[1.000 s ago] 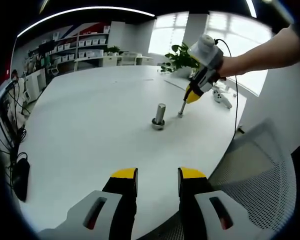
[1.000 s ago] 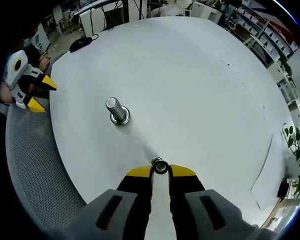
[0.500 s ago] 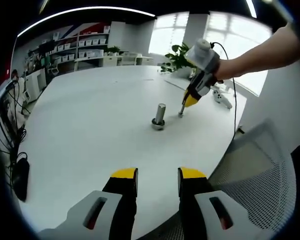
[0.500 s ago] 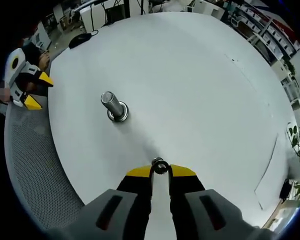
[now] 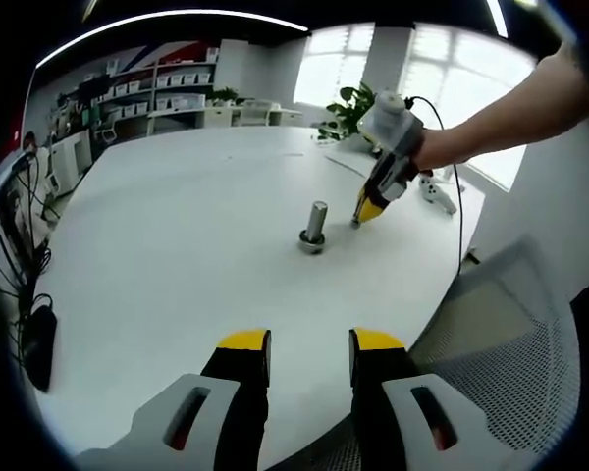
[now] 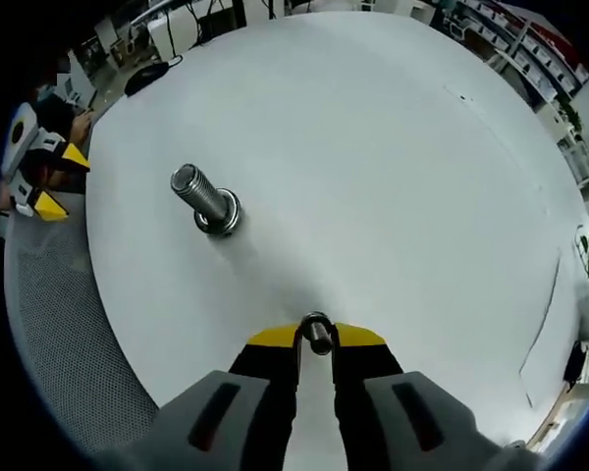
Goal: Place the washer onto the threaded stud by aligning its center hole with the stud, sliding it down to the base, and recovering from edge contact or off-axis alignment until the washer reaches the visible bottom stop.
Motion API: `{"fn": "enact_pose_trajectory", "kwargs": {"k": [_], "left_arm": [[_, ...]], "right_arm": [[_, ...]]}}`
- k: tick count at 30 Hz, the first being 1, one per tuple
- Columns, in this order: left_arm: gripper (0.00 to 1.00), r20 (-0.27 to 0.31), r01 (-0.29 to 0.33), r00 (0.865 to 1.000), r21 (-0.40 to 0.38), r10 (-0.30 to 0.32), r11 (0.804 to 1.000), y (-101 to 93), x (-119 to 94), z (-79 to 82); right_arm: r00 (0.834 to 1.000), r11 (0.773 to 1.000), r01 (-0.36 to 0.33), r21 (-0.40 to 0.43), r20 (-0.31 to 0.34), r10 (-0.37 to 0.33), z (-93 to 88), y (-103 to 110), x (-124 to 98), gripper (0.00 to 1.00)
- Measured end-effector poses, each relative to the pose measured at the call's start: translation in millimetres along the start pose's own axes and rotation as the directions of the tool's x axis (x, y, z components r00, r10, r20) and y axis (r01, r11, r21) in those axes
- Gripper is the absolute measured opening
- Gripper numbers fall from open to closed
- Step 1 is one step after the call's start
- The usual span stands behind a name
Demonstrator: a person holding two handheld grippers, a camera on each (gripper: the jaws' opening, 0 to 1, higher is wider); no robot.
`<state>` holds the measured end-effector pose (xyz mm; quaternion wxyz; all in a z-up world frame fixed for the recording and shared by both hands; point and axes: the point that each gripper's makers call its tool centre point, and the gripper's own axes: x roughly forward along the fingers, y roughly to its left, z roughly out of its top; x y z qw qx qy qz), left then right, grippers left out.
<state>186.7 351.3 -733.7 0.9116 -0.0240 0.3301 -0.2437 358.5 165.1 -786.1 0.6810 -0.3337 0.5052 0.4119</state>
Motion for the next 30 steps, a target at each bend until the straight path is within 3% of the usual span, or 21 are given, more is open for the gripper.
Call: {"fn": "enact_pose_trajectory", "kwargs": {"k": [19, 30], "left_arm": [[0.30, -0.004, 0.000, 1.000, -0.006, 0.000, 1.000, 0.2, 0.7, -0.8], [0.30, -0.008, 0.008, 1.000, -0.005, -0.008, 1.000, -1.4, 1.3, -1.8]], "right_arm": [[0.999, 1.000, 0.002, 0.016, 0.037, -0.003, 1.4, 0.7, -0.4, 0.20], [0.993, 0.998, 0.034, 0.043, 0.112, -0.039, -1.5, 1.7, -7.4, 0.24]]}}
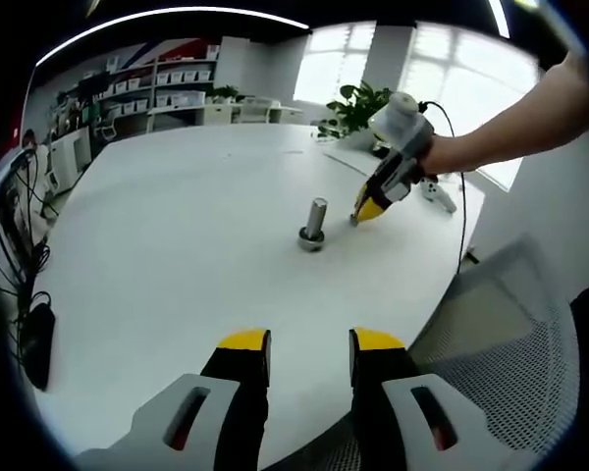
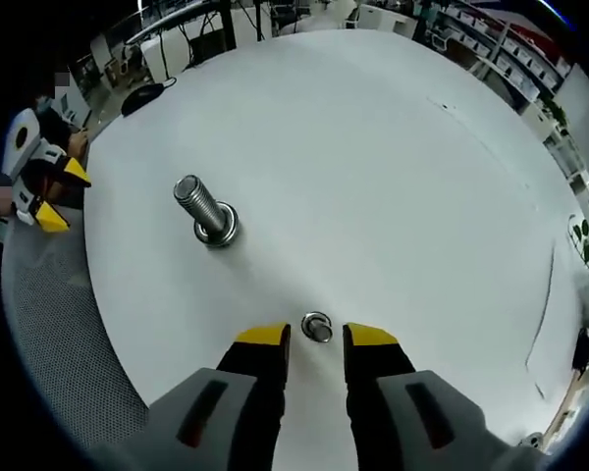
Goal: Place the washer onto the threaded stud by aligning its center hole with the stud, sliding it down to the base, and recovering from edge contact or off-axis alignment until the washer reaches the visible bottom stop.
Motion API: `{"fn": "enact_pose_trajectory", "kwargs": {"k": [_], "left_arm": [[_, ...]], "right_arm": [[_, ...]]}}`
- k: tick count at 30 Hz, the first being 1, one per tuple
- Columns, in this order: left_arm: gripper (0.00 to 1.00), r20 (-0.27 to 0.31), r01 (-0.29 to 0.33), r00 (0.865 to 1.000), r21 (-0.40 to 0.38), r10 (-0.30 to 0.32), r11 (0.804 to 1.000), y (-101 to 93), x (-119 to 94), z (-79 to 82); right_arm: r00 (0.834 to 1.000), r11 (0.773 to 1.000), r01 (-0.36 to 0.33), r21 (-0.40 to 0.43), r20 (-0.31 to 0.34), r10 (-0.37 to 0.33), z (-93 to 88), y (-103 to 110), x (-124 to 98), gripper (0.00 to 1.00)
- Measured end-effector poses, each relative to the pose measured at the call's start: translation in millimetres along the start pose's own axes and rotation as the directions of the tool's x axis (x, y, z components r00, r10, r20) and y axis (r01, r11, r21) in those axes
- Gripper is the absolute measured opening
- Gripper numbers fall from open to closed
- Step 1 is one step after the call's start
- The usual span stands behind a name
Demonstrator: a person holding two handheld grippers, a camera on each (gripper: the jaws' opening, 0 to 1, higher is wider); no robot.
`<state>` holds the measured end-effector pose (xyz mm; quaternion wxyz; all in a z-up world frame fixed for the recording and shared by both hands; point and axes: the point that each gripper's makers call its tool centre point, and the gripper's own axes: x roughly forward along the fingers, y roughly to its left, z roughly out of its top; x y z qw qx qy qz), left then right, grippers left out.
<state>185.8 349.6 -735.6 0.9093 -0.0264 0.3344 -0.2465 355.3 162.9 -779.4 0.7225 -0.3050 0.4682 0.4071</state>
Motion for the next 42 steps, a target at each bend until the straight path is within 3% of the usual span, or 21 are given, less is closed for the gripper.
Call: {"fn": "enact_pose_trajectory", "kwargs": {"k": [18, 25, 40, 42], "left_arm": [[0.30, 0.003, 0.012, 1.000, 0.002, -0.012, 1.000, -2.2, -0.3, 1.1], [0.30, 0.004, 0.009, 1.000, -0.002, -0.009, 1.000, -1.4, -0.6, 1.0], [0.30, -0.001, 0.016, 1.000, 0.009, -0.016, 1.000, -3.4, 0.0, 0.2], [0.30, -0.004, 0.018, 1.000, 0.009, -0.018, 1.000, -3.6, 0.5, -0.6]], "right_arm": [[0.993, 0.996, 0.044, 0.074, 0.104, -0.052, -16.7, 4.9, -19.9, 0.24], [0.983, 0.993, 0.048, 0.107, 0.171, -0.066, -14.1, 11.0, -30.5, 0.24], [0.958, 0.978, 0.041, 0.205, 0.271, -0.097, -34.4, 24.5, -49.1, 0.24], [0.947, 0.971, 0.030, 0.239, 0.303, -0.104, -34.5, 27.1, -53.6, 0.24]]}}
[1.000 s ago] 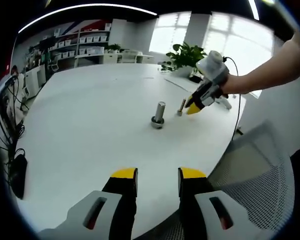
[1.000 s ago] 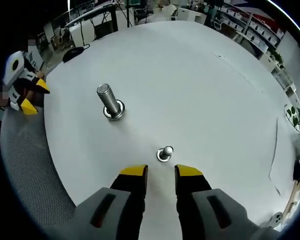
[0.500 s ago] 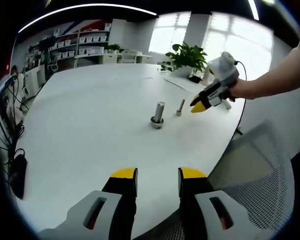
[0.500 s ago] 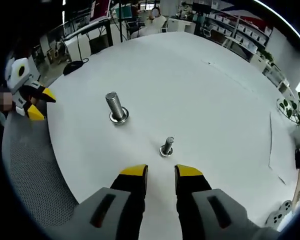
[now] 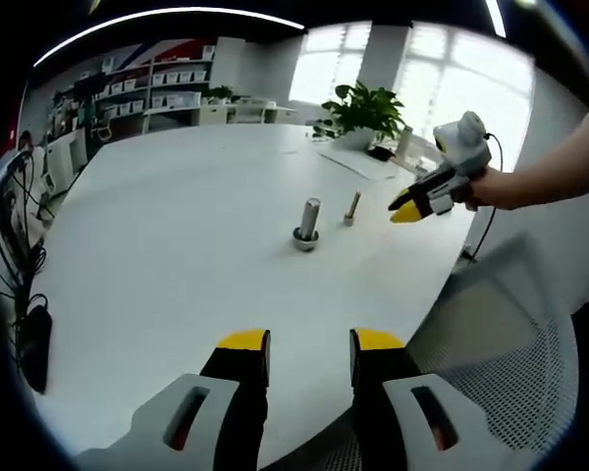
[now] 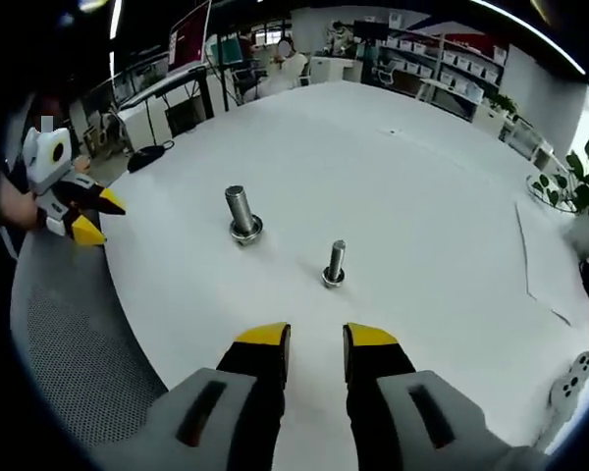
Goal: Place the washer onto the threaded stud by aligning its center hole with the stud, sliding it down to the base, and recovering from edge contact or off-axis alignment until the washer reaches the visible bottom stop.
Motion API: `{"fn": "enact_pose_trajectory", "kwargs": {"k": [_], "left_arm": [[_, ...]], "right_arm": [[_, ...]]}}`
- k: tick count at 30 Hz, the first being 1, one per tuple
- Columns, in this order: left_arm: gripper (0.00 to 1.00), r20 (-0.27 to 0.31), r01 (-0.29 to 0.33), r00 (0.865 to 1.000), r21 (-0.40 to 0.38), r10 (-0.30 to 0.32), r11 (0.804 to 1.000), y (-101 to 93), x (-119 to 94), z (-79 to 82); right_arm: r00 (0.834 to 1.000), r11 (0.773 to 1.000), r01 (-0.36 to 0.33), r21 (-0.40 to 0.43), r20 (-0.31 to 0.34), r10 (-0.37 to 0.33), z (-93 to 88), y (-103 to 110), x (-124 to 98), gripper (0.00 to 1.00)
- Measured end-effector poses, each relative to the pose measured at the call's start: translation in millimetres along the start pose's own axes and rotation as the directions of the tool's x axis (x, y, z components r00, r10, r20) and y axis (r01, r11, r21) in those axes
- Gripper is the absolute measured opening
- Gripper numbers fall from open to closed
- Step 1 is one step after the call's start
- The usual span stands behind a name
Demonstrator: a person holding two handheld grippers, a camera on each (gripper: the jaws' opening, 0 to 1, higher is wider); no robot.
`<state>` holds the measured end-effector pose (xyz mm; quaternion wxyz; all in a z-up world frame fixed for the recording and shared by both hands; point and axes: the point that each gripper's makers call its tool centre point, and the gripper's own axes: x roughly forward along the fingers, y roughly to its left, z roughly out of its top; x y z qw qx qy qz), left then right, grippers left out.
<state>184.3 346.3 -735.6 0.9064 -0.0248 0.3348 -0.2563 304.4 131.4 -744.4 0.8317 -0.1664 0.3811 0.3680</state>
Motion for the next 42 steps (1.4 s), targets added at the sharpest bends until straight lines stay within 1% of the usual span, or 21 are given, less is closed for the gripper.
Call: {"fn": "enact_pose_trajectory", "kwargs": {"k": [2, 7, 13, 17, 19, 20, 23, 28, 30, 37, 42], "left_arm": [[0.30, -0.001, 0.000, 1.000, 0.003, 0.000, 1.000, -0.1, 0.1, -0.2], [0.30, -0.001, 0.005, 1.000, 0.003, -0.005, 1.000, -1.3, 0.0, 0.3], [0.30, -0.006, 0.010, 1.000, 0.006, -0.010, 1.000, -2.3, 0.6, -0.6], [0.30, -0.008, 0.012, 1.000, 0.007, -0.012, 1.000, -2.5, 1.0, -1.0], [0.30, -0.010, 0.014, 1.000, 0.008, -0.014, 1.000, -3.0, 1.1, -1.4], [0.30, -0.010, 0.014, 1.000, 0.009, -0.014, 1.000, -3.0, 1.1, -1.3], [0.30, -0.011, 0.016, 1.000, 0.008, -0.015, 1.000, -3.4, 1.1, -1.6], [0.30, -0.012, 0.015, 1.000, 0.007, -0.015, 1.000, -3.0, 1.2, -1.7], [0.30, -0.010, 0.015, 1.000, 0.010, -0.015, 1.000, -3.3, 1.2, -1.3], [0.30, -0.005, 0.009, 1.000, 0.008, -0.009, 1.000, -2.1, 0.4, -0.4], [0.30, 0.002, 0.006, 1.000, 0.012, -0.006, 1.000, -2.4, 0.1, 0.8]], "right_arm": [[0.999, 1.000, 0.014, 0.013, 0.028, -0.015, -0.6, -0.1, -5.4, 0.25], [0.998, 0.998, 0.019, 0.054, 0.063, -0.023, -7.5, 2.9, -15.8, 0.26], [0.992, 0.991, 0.033, 0.133, 0.116, -0.048, -14.2, 1.1, -29.4, 0.29], [0.990, 0.989, 0.043, 0.140, 0.129, -0.062, -19.8, -0.6, -37.8, 0.30], [0.986, 0.987, 0.047, 0.155, 0.148, -0.070, -21.3, -2.3, -43.2, 0.30], [0.986, 0.986, 0.049, 0.160, 0.148, -0.073, -22.2, -3.1, -44.7, 0.31], [0.980, 0.977, 0.039, 0.210, 0.183, -0.078, -21.0, -4.3, -49.4, 0.31], [0.973, 0.970, 0.041, 0.239, 0.209, -0.093, -19.4, -4.1, -51.1, 0.32], [0.972, 0.969, 0.038, 0.244, 0.218, -0.093, -18.3, -2.7, -50.2, 0.32], [0.970, 0.975, 0.044, 0.219, 0.223, -0.094, -18.9, 0.6, -46.7, 0.32], [0.972, 0.976, 0.036, 0.216, 0.220, -0.085, -21.1, 2.5, -45.0, 0.33]]}}
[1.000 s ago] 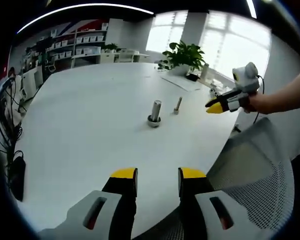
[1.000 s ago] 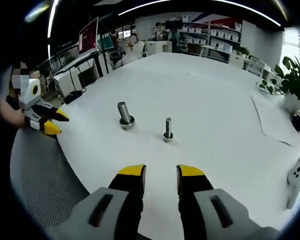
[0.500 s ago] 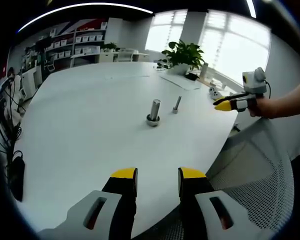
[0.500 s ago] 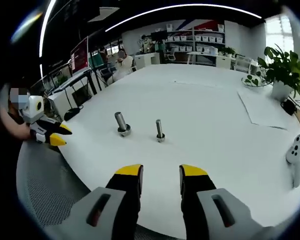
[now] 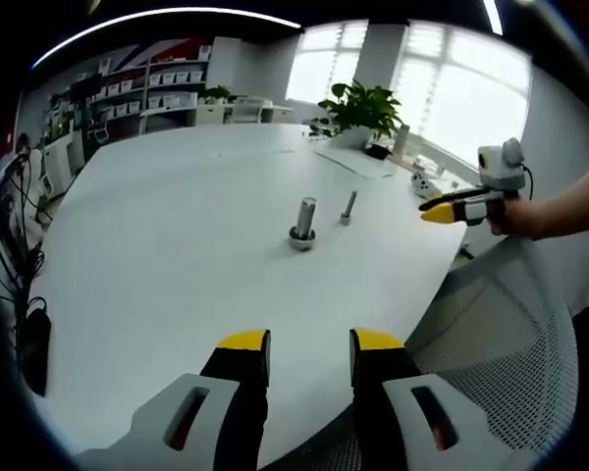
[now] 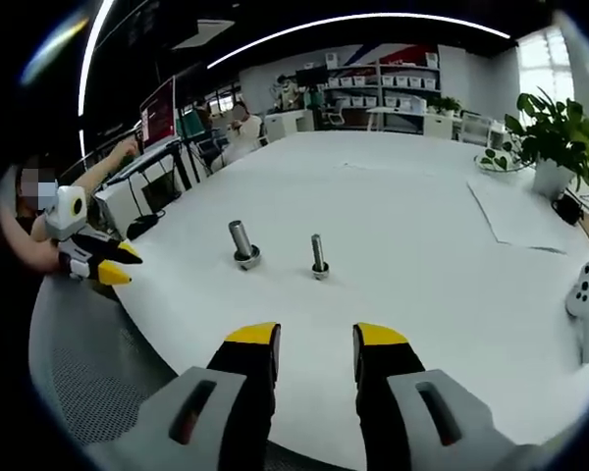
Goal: Place the washer onto the threaded stud by aligning its center hole with the stud, sliding it down to the base, and recovering from edge contact or off-axis alignment until the washer reaches the visible bottom stop.
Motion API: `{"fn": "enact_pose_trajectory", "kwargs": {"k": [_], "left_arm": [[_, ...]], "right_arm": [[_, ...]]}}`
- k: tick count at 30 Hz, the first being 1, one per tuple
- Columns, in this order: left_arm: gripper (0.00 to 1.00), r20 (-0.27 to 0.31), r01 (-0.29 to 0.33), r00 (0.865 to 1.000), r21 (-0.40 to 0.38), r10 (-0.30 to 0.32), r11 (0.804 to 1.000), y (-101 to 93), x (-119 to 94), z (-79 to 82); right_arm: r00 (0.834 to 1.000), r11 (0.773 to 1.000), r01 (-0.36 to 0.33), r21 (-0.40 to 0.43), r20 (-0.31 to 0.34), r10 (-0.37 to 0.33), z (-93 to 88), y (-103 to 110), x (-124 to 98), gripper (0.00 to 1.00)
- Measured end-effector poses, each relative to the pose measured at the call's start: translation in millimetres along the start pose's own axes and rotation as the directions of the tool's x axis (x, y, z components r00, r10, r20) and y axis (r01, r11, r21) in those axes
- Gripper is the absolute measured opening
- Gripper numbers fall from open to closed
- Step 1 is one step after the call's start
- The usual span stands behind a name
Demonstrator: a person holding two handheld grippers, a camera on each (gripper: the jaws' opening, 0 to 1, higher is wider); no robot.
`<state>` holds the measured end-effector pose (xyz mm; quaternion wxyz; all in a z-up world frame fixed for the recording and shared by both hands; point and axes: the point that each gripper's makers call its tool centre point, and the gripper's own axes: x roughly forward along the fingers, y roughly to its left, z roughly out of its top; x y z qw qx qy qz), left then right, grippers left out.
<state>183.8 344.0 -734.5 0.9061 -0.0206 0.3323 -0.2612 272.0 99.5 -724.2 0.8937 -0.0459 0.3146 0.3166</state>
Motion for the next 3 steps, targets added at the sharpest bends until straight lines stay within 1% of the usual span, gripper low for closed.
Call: {"fn": "enact_pose_trajectory", "kwargs": {"k": [3], "left_arm": [[0.30, 0.004, -0.006, 1.000, -0.003, 0.006, 1.000, 1.3, -0.4, 0.7]], "right_arm": [[1.000, 1.000, -0.012, -0.011, -0.010, 0.012, -3.1, 2.8, 1.9, 0.33]]}}
